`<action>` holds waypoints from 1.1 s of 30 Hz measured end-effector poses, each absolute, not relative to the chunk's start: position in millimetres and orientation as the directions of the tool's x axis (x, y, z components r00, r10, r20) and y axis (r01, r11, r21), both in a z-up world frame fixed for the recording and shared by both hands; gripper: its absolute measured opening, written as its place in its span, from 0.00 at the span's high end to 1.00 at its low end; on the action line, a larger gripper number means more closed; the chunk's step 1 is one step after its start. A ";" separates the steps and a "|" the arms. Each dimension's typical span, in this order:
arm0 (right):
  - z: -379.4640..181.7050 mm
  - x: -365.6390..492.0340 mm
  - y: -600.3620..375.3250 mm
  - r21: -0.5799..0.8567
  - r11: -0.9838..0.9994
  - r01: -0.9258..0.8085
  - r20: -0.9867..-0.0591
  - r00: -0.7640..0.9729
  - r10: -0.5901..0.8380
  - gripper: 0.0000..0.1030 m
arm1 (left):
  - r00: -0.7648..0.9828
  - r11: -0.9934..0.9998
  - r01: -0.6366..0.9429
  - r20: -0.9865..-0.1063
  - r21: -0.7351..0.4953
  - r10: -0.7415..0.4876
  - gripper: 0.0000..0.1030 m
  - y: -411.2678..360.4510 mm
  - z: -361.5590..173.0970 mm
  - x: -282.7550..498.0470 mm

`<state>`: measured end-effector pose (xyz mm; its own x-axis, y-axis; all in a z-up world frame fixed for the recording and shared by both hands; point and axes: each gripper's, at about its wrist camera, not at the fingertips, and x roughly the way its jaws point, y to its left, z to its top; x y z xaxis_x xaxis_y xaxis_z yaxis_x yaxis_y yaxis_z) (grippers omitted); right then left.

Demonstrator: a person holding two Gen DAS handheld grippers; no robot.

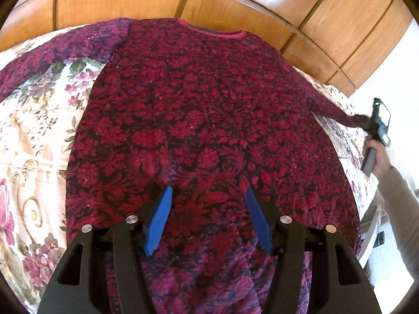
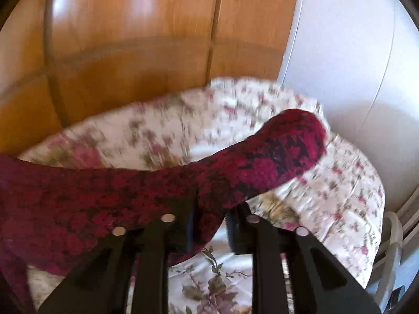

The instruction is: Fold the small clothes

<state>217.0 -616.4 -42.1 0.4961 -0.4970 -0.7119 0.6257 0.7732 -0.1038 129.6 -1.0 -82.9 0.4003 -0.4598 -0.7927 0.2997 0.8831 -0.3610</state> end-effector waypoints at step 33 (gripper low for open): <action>-40.6 85.3 -373.3 0.307 0.952 -0.017 -0.815 0.511 0.272 0.87 | 0.473 0.924 0.188 -0.794 -0.332 -0.381 0.87 96.1 -79.7 70.7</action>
